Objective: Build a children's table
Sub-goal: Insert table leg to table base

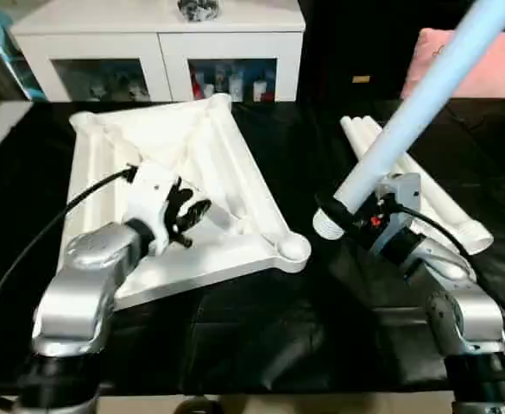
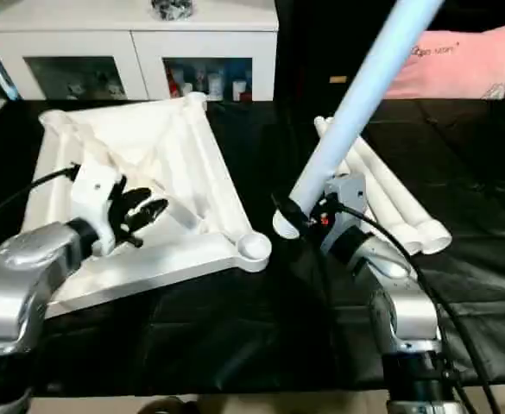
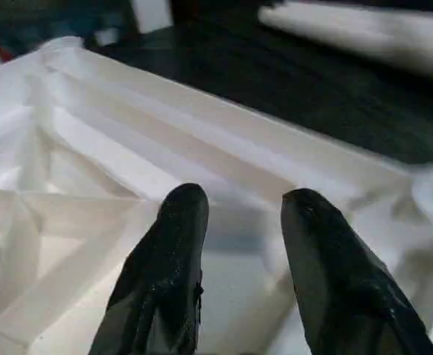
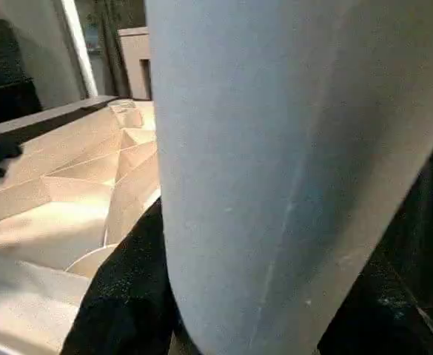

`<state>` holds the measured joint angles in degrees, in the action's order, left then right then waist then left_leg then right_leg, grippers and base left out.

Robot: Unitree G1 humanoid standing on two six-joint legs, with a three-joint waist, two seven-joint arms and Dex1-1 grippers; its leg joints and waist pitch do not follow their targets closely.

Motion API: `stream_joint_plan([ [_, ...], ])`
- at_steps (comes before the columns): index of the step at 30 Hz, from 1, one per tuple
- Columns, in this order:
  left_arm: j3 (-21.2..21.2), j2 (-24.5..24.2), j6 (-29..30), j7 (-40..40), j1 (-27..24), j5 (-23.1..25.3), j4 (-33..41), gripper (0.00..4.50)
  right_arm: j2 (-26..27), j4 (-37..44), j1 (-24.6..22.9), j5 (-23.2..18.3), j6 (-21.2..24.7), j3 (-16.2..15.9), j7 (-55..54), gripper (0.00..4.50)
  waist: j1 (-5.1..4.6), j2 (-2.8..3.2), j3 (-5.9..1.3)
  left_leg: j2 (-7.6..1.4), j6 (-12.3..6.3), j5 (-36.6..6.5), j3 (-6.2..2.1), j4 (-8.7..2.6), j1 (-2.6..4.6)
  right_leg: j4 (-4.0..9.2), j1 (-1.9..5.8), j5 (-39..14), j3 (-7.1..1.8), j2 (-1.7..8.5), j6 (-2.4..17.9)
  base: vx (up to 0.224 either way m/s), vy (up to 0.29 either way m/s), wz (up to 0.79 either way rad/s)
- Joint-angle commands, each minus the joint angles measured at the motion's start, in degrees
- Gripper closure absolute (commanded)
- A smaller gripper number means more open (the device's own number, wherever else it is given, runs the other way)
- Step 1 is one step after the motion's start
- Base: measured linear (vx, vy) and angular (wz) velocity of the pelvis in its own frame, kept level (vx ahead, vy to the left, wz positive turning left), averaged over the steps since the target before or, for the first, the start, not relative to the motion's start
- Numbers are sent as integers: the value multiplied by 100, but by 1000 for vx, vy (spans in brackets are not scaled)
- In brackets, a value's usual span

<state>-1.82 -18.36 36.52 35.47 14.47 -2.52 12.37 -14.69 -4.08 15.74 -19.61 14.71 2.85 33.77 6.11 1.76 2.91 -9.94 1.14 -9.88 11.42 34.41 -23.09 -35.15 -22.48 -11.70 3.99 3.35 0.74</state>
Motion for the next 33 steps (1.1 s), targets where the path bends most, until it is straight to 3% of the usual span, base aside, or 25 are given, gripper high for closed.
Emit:
stream_joint_plan([
  [1, 235, -229, -89, 43, -155, 139, -62, 264, 41, 257, -58, 39, 68, -79, -80, 257, 4, -41, -385, -389, -371, -684, -229, -403, 176, 394, 169, -806, -302, 499, 861, 0, 0, 0],
  [5, -20, 241, -52, -196, -294, -173, 129, 264, 132, 615, -248, 107, 164, -238, -248, 257, 16, -42, -356, -401, -205, -1031, -205, -427, 214, 449, 151, -1058, -334, 536, 914, 0, 0, 0],
  [8, -5, 322, -160, -295, -421, -127, 165, 264, 166, 794, -332, 123, 244, -244, -372, 257, 7, -28, -336, -395, -24, -1386, -234, -472, 209, 485, 157, -1470, -338, 541, 759, 0, 0, 0],
  [11, 46, 281, -462, -481, -640, -60, 190, 264, 185, 1085, -531, 285, 501, -223, -771, 257, -19, -45, -325, -393, 36, -1430, -242, -486, 205, 500, 153, -1488, -348, 525, 652, 0, 0, 0],
  [14, -169, 437, -556, -815, -744, -74, 336, 264, 156, 1673, -993, 576, 884, -359, -1201, 257, -30, -6, -334, -387, 85, -1404, -236, -486, 211, 499, 146, -1308, -353, 495, 615, 0, 0, 0],
  [20, -349, 693, -521, -1163, -873, -97, 482, 264, 452, 2304, -1421, 509, 1076, -231, -1673, 257, -107, -42, -315, -378, 88, -1610, -255, -499, 199, 534, 148, -1610, -351, 516, 523, 0, 0, 0],
  [22, -327, 671, -564, -1247, -985, -162, 528, 264, 506, 2546, -1562, 521, 1181, -259, -1824, 257, -137, -85, -305, -372, 91, -1628, -251, -502, 196, 550, 136, -1737, -354, 507, 450, 0, 0, 0],
  [24, -331, 673, -572, -1292, -1023, -168, 547, 264, 512, 2619, -1604, 457, 1265, -265, -1823, 257, -151, -63, -301, -371, 105, -1664, -256, -505, 199, 551, 129, -1758, -355, 501, 414, 0, 0, 0],
  [25, -325, 668, -634, -1345, -1052, -122, 560, 264, 530, 2710, -1644, 341, 1478, -214, -1855, 257, -150, -124, -303, -371, 94, -1679, -247, -496, 218, 553, 123, -1798, -360, 497, 391, 0, 0, 0],
  [27, -337, 673, -651, -1367, -1076, -97, 570, 264, 533, 2752, -1662, 317, 1587, -142, -1892, 257, -142, -91, -294, -372, 120, -1739, -253, -502, 221, 568, 107, -1870, -360, 499, 353, 0, 0, 0],
  [28, -341, 676, -654, -1372, -1081, -93, 572, 264, 528, 2758, -1665, 325, 1599, -134, -1899, 257, -148, -125, -292, -371, 132, -1739, -250, -502, 218, 573, 108, -1874, -359, 496, 334, 0, 0, 0],
  [31, -364, 704, -639, -1427, -1117, -102, 641, 264, 498, 2759, -1682, 358, 1637, -103, -1922, 257, -179, -60, -295, -488, 442, -1986, -364, -565, 310, 557, 86, -1589, -265, 309, 196, 0, 0, 0],
  [32, -420, 776, -508, -1495, -1106, -227, 684, 264, 499, 2769, -1680, 372, 1623, -111, -1950, 257, -250, -14, -289, -681, 529, -2217, -515, -670, 382, 504, 94, -1233, -172, 181, 178, 0, 0, 0],
  [33, -422, 785, -510, -1528, -1096, -239, 695, 264, 514, 2771, -1677, 374, 1604, -110, -1972, 257, -303, -2, -273, -819, 479, -2489, -569, -738, 390, 448, 90, -1002, -159, 216, 217, 0, 0, 0],
])
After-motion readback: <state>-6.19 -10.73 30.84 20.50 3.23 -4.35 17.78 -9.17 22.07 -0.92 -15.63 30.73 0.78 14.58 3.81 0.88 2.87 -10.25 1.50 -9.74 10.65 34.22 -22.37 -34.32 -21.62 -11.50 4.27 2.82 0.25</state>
